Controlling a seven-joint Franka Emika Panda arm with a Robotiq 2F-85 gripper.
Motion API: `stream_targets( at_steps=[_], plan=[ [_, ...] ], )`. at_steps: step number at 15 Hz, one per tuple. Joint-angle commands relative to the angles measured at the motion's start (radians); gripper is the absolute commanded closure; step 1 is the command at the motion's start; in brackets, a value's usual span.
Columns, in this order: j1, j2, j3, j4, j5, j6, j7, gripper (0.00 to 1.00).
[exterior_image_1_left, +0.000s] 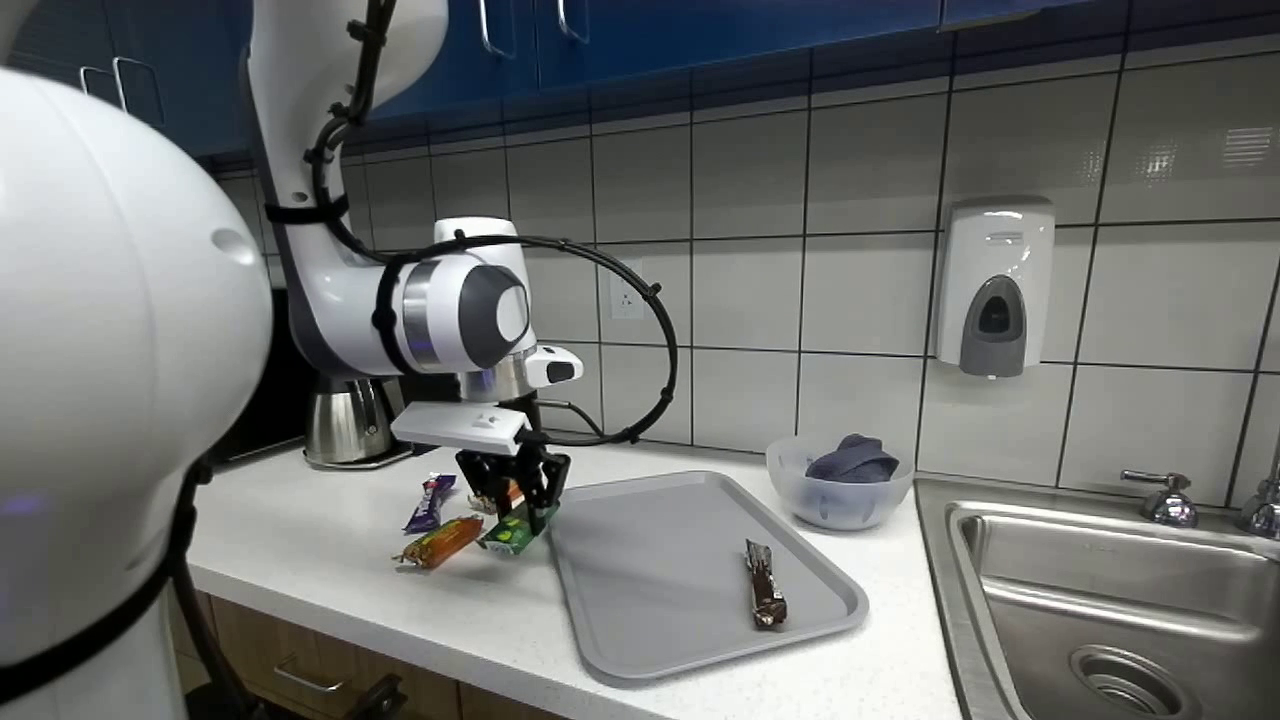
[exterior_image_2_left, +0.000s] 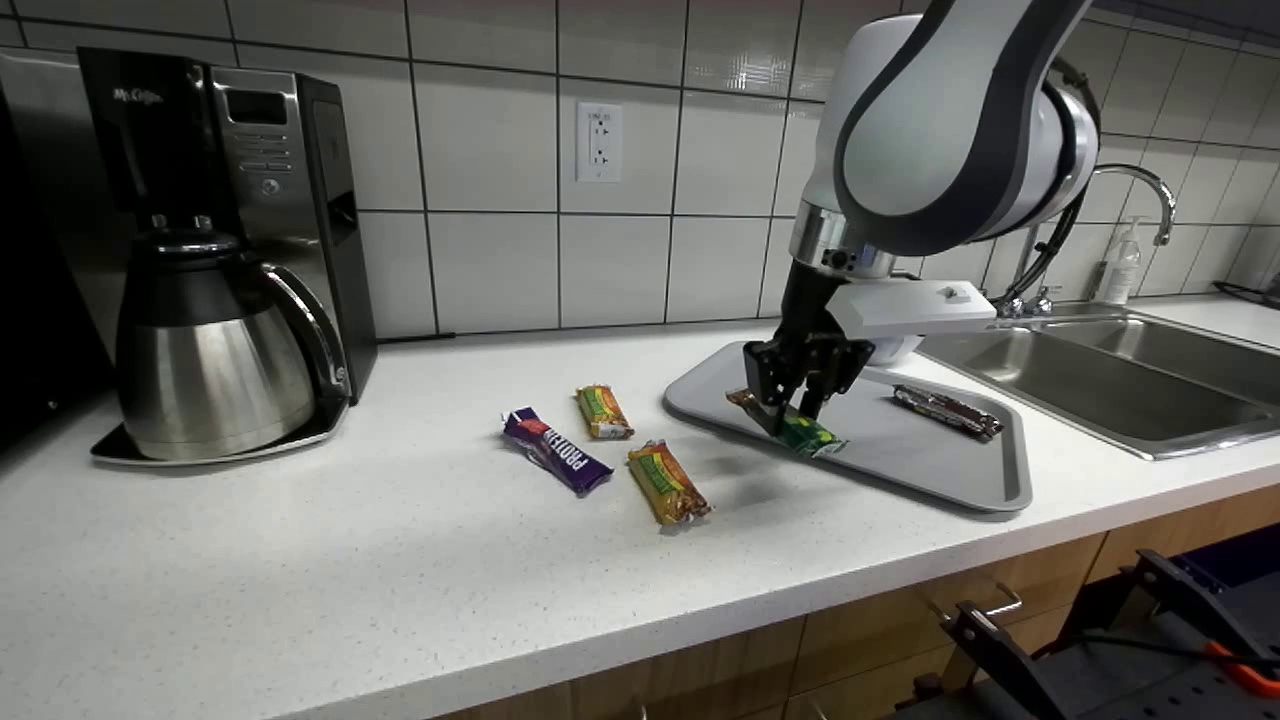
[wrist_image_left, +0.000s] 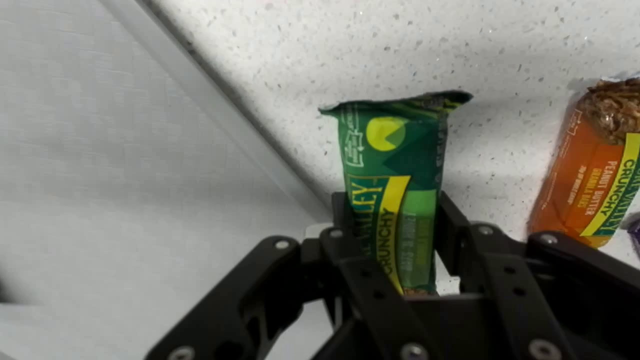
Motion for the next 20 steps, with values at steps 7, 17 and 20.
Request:
stream_targets(
  at_steps=[7, 17, 20],
  plan=[
    [0.05, -0.032, -0.015, -0.052, -0.085, 0.034, 0.05, 0.83],
    [0.124, 0.006, -0.077, -0.029, -0.217, 0.025, 0.198, 0.83],
    [0.139, 0.021, -0.095, -0.025, -0.246, 0.028, 0.225, 0.83]
  ],
)
